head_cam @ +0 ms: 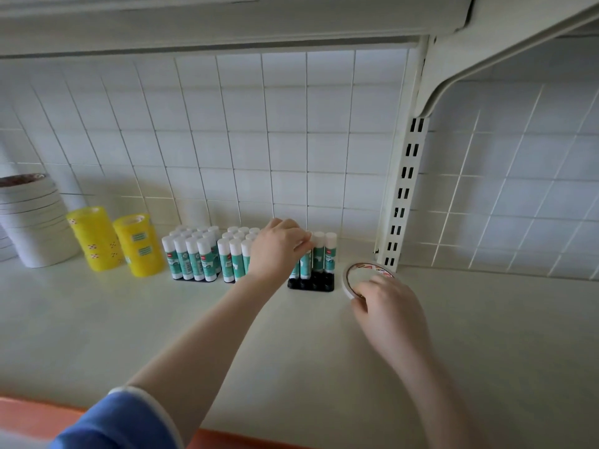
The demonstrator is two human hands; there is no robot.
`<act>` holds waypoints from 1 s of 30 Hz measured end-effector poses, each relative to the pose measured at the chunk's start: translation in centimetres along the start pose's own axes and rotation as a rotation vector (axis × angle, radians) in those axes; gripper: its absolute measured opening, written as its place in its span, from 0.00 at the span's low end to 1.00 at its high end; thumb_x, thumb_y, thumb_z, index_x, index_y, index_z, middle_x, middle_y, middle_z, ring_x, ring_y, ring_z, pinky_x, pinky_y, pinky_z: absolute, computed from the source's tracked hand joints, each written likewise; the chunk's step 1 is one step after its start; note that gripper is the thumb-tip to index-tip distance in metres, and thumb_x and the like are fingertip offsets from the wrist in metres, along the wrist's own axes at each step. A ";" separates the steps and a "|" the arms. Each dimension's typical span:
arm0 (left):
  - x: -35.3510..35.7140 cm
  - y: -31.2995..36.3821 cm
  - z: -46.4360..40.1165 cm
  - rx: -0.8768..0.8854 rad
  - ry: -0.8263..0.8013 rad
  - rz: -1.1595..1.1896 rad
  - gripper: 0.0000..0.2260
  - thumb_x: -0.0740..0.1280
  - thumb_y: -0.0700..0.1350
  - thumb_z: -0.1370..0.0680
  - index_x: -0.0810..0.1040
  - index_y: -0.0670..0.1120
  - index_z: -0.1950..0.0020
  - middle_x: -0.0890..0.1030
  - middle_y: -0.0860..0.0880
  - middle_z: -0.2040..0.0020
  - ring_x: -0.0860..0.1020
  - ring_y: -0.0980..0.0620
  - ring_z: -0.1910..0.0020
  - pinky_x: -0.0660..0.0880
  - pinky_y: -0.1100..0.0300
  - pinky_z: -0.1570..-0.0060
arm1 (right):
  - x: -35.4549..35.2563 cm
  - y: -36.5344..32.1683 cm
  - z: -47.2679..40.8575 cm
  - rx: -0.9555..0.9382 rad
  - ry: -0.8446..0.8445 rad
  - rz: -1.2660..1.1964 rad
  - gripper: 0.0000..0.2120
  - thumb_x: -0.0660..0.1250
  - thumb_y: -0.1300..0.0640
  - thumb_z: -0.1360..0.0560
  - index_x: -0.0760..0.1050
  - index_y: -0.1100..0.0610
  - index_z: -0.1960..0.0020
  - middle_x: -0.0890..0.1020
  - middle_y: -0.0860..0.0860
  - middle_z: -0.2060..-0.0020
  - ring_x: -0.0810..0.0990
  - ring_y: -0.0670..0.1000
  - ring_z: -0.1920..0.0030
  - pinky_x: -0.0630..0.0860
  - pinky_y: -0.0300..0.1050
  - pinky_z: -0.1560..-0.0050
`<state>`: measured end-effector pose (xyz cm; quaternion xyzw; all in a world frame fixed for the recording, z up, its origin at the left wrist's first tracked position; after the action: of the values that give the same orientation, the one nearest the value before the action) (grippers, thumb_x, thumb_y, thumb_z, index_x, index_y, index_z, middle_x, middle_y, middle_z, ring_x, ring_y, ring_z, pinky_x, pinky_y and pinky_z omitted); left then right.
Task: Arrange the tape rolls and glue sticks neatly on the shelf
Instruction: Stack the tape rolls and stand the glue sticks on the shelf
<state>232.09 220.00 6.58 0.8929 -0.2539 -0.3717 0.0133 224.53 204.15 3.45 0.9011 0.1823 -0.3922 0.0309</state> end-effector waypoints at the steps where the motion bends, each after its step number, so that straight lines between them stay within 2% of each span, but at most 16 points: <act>1: 0.1 0.2 0.1 0.013 0.010 -0.020 0.06 0.71 0.45 0.29 0.83 0.43 0.63 0.81 0.48 0.64 0.76 0.43 0.62 0.66 0.59 0.71 | -0.1 0.1 0.1 0.002 0.005 -0.005 0.27 0.76 0.66 0.47 0.57 0.51 0.72 0.70 0.50 0.77 0.72 0.54 0.75 0.63 0.41 0.74; 4: 0.2 0.7 0.3 0.043 0.036 -0.065 0.05 0.70 0.44 0.31 0.82 0.44 0.65 0.80 0.49 0.66 0.76 0.43 0.64 0.67 0.59 0.72 | -0.1 0.5 0.3 0.016 0.003 -0.012 0.25 0.76 0.67 0.46 0.59 0.51 0.73 0.70 0.50 0.77 0.72 0.55 0.75 0.60 0.39 0.70; 7: 0.2 0.9 0.4 0.056 0.046 -0.084 0.06 0.69 0.44 0.31 0.80 0.43 0.67 0.78 0.49 0.67 0.76 0.44 0.66 0.69 0.58 0.75 | -0.2 1.0 0.5 0.028 -0.006 -0.010 0.25 0.76 0.67 0.46 0.59 0.52 0.73 0.70 0.50 0.77 0.71 0.54 0.75 0.60 0.39 0.71; 10: 0.1 1.1 0.3 0.062 0.019 -0.110 0.06 0.71 0.43 0.30 0.80 0.43 0.67 0.78 0.49 0.67 0.75 0.44 0.67 0.67 0.59 0.76 | -0.6 1.1 0.6 0.041 -0.016 0.013 0.19 0.78 0.67 0.48 0.67 0.55 0.77 0.72 0.50 0.77 0.73 0.54 0.75 0.67 0.41 0.75; 12: 0.1 1.2 0.3 0.066 -0.010 -0.140 0.05 0.74 0.41 0.31 0.81 0.43 0.65 0.78 0.48 0.66 0.75 0.44 0.67 0.68 0.58 0.76 | -0.7 1.1 0.6 0.039 -0.021 0.031 0.18 0.79 0.66 0.49 0.68 0.56 0.77 0.72 0.50 0.77 0.73 0.55 0.75 0.70 0.42 0.75; 14: 0.2 1.3 0.2 0.044 -0.043 -0.157 0.04 0.72 0.43 0.28 0.81 0.43 0.62 0.79 0.47 0.63 0.76 0.43 0.62 0.69 0.56 0.73 | -0.9 1.2 0.5 0.037 -0.022 0.048 0.19 0.79 0.65 0.50 0.68 0.56 0.78 0.72 0.51 0.77 0.74 0.55 0.74 0.72 0.43 0.74; 18: -0.3 1.2 0.0 -0.066 -0.128 -0.163 0.12 0.64 0.50 0.22 0.80 0.46 0.44 0.79 0.48 0.48 0.74 0.47 0.48 0.70 0.56 0.59 | -1.8 1.3 0.1 0.049 0.012 0.042 0.18 0.80 0.65 0.50 0.69 0.57 0.77 0.73 0.51 0.78 0.74 0.56 0.75 0.74 0.44 0.72; 20: -1.6 1.2 0.1 -0.100 -0.109 -0.146 0.13 0.65 0.51 0.23 0.78 0.47 0.41 0.79 0.49 0.46 0.74 0.48 0.46 0.71 0.56 0.56 | -2.4 1.0 -0.1 0.042 0.029 0.026 0.16 0.79 0.65 0.49 0.71 0.57 0.76 0.73 0.52 0.77 0.74 0.56 0.75 0.74 0.44 0.71; 25: -6.9 -0.6 3.2 -0.140 0.039 -0.183 0.08 0.71 0.46 0.27 0.81 0.44 0.50 0.81 0.47 0.54 0.78 0.43 0.53 0.73 0.55 0.61 | -3.5 -0.8 -0.9 -0.038 0.080 -0.050 0.14 0.78 0.66 0.46 0.72 0.58 0.74 0.73 0.52 0.76 0.75 0.57 0.73 0.74 0.45 0.70; 30: -12.4 -5.3 8.0 -0.253 0.056 -0.281 0.06 0.73 0.44 0.29 0.82 0.45 0.54 0.81 0.48 0.58 0.78 0.43 0.56 0.73 0.56 0.64 | -3.5 -5.4 -3.2 -0.118 0.090 -0.105 0.10 0.76 0.68 0.42 0.75 0.60 0.71 0.79 0.55 0.70 0.77 0.59 0.69 0.73 0.45 0.70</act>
<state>221.74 231.66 7.82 0.9207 -0.0774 -0.3738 0.0806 222.65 208.73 8.59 0.9036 0.2534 -0.3410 0.0551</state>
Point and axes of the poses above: each hand's wrist, its own z-axis away from the middle knuckle, its own x-axis out of the palm, y = z × x, the point moved 7 cm from there along -z, towards the middle knuckle
